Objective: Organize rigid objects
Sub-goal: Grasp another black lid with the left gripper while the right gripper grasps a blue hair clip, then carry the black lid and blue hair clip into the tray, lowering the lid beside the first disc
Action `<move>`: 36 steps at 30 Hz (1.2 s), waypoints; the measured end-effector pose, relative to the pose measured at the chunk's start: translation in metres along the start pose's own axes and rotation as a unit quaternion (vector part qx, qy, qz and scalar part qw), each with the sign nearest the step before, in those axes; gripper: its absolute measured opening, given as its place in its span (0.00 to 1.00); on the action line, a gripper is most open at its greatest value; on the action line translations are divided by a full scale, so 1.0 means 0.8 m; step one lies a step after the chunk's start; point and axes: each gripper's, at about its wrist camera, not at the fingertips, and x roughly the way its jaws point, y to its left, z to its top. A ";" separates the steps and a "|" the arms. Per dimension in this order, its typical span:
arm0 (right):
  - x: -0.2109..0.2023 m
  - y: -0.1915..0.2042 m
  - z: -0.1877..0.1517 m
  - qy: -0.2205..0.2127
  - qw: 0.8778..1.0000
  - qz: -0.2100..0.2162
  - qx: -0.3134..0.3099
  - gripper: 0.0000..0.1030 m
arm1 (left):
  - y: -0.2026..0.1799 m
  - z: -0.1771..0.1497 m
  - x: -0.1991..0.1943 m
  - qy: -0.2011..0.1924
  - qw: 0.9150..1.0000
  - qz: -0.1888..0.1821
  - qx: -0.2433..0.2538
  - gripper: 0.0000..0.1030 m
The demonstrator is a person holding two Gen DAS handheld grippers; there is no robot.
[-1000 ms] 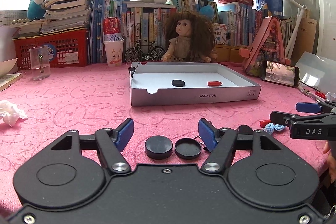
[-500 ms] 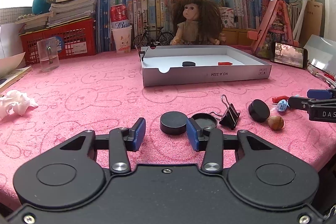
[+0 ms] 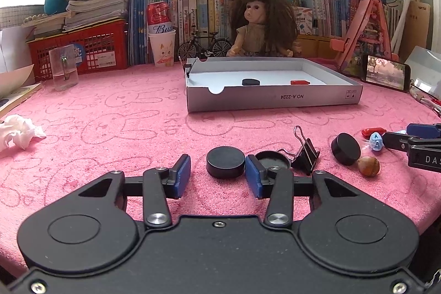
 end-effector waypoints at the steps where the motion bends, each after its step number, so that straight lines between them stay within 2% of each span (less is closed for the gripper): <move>1: -0.001 0.001 0.000 -0.001 1.000 -0.002 0.001 0.67 | 0.000 0.000 0.000 0.000 1.000 0.000 0.000 0.40; 5: -0.004 0.002 -0.001 -0.001 1.000 -0.007 0.009 0.63 | 0.001 0.001 0.001 0.000 1.000 -0.001 0.000 0.39; 15: -0.002 0.010 0.000 0.004 1.000 -0.014 0.020 0.51 | -0.004 0.007 0.005 -0.002 1.000 -0.008 -0.002 0.29; 17: -0.002 0.011 0.000 0.004 1.000 -0.015 0.021 0.41 | -0.005 0.007 0.005 -0.001 1.000 -0.007 -0.003 0.29; 26: -0.003 0.008 0.006 0.003 1.000 -0.009 0.023 0.41 | -0.007 0.013 0.000 -0.007 1.000 -0.008 -0.009 0.29; 36: 0.004 0.001 0.039 -0.016 0.999 0.002 0.029 0.41 | -0.006 0.051 0.007 -0.009 1.000 -0.008 -0.018 0.29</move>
